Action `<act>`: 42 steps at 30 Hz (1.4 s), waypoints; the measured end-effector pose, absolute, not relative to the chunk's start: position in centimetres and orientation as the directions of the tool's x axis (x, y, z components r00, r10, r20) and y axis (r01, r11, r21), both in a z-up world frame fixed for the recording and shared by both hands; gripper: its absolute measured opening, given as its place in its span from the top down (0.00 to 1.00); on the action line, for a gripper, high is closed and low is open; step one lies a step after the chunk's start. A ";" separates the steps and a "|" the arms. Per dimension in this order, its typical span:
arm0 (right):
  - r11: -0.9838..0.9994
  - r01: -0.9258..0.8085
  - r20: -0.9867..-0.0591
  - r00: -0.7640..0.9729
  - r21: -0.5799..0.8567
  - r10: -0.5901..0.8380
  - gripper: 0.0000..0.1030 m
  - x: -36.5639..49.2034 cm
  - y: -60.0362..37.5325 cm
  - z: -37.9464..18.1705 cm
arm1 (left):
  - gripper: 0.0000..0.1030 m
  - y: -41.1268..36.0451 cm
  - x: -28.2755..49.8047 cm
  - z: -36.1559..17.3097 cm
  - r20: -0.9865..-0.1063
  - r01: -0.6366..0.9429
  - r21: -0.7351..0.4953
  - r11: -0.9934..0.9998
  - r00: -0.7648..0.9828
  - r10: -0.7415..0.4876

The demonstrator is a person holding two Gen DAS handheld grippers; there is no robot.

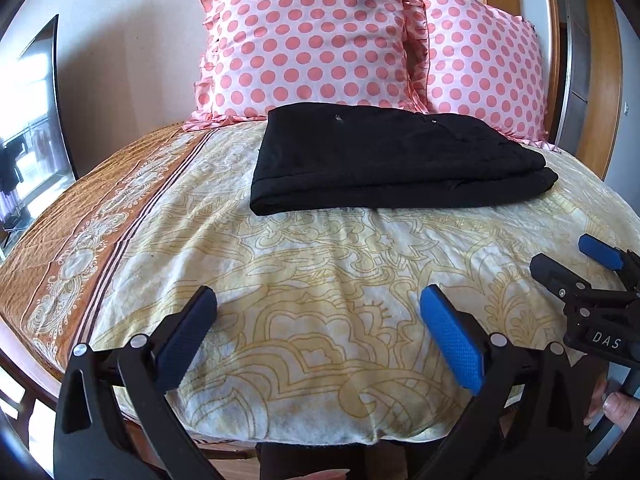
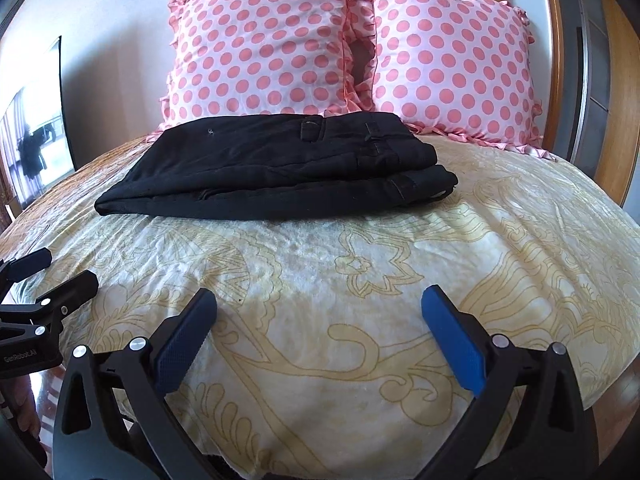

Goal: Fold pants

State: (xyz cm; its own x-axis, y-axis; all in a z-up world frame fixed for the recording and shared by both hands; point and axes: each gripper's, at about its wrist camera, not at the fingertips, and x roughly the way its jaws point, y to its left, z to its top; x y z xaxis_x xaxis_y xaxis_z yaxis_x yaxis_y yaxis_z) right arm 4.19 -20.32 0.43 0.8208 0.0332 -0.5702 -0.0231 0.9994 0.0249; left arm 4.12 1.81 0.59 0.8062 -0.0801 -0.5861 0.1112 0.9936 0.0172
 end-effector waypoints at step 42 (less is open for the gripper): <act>0.999 -0.024 -0.564 0.825 0.025 0.035 0.01 4.1 -20.5 0.4 | 0.02 1.5 4.2 0.5 -0.575 0.062 0.018 0.998 0.817 -0.041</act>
